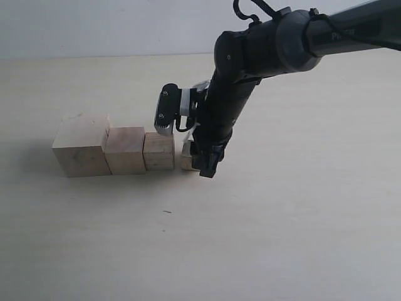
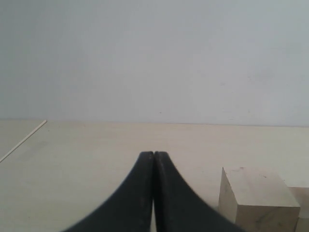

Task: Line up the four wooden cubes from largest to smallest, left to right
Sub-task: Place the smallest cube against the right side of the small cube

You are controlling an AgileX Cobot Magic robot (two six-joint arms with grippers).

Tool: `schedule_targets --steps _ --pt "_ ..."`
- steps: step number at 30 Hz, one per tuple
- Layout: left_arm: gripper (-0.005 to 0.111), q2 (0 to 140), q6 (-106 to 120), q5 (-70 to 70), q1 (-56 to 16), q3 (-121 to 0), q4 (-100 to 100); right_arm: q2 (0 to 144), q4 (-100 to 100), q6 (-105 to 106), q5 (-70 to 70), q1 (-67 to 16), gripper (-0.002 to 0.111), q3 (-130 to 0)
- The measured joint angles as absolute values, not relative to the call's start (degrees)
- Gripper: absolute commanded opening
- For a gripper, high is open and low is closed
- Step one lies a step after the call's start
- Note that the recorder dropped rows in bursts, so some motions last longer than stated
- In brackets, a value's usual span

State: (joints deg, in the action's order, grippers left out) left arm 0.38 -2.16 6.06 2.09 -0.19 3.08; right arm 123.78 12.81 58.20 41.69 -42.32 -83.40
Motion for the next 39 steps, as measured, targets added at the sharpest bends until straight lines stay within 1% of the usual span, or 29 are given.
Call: schedule_targets --steps 18,28,31,34,39 --pt "0.002 0.4 -2.2 6.1 2.1 -0.2 3.1 124.3 16.6 67.3 39.3 -42.3 0.000 -83.5" --pt "0.002 0.4 -2.2 6.1 2.1 -0.2 3.1 124.9 18.5 68.3 37.6 -42.3 0.000 -83.6" --pt "0.002 0.4 -2.2 6.1 2.1 -0.2 3.1 125.0 18.7 68.3 36.9 -42.3 0.006 -83.8" --pt "0.002 0.4 -2.2 6.1 2.1 -0.2 3.1 125.0 18.9 68.3 36.2 -42.3 0.019 -83.8" --pt "0.002 0.4 -2.2 6.1 2.1 -0.2 3.1 125.0 18.9 68.3 35.9 -42.3 0.049 -83.8"
